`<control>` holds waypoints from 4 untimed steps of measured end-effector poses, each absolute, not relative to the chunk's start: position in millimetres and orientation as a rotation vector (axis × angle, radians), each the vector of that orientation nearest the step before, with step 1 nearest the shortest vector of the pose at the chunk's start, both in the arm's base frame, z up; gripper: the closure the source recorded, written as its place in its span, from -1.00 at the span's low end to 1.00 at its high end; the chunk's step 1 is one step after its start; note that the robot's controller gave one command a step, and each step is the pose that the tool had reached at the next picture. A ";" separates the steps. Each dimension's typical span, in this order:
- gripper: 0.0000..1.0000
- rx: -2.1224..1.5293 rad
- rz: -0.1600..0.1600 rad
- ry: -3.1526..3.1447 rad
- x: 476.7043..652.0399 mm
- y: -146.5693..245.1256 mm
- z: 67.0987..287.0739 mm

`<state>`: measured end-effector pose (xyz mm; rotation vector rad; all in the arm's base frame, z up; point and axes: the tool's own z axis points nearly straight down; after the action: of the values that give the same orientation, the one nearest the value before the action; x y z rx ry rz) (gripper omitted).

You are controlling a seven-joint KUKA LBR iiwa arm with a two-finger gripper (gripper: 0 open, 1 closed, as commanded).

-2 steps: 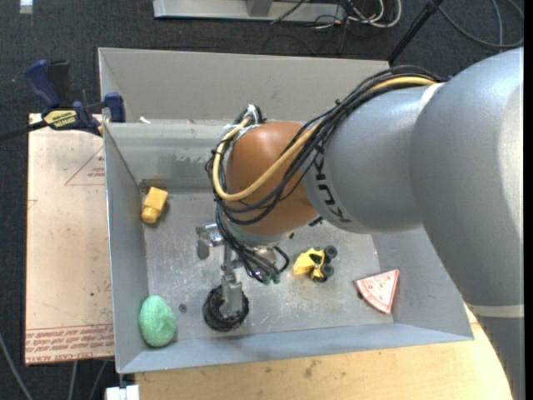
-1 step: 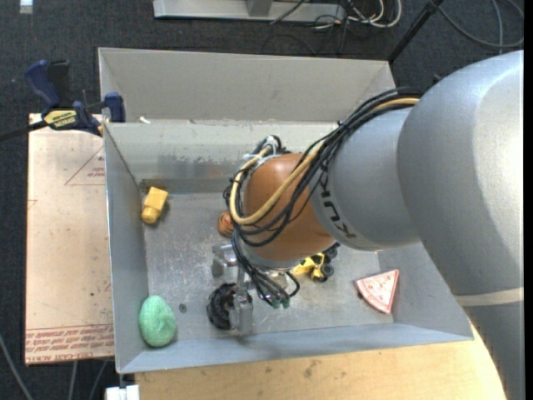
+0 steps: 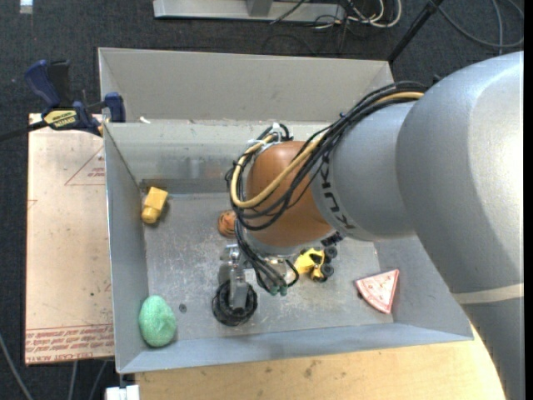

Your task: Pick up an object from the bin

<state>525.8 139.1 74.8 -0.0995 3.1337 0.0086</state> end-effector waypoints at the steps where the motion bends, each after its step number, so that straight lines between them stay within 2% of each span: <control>1: 1.00 -0.099 0.009 3.134 525.8 139.0 74.8; 2: 1.00 -0.113 0.001 3.141 516.6 148.5 107.3; 3: 1.00 -0.112 0.002 3.139 523.4 144.9 146.4; 4: 1.00 -0.117 0.005 3.130 525.8 155.9 113.4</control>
Offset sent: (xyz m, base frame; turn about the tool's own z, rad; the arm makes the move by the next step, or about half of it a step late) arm -0.0106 0.0138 0.0492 -0.0094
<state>525.8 155.9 113.4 -0.1167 3.1304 0.0050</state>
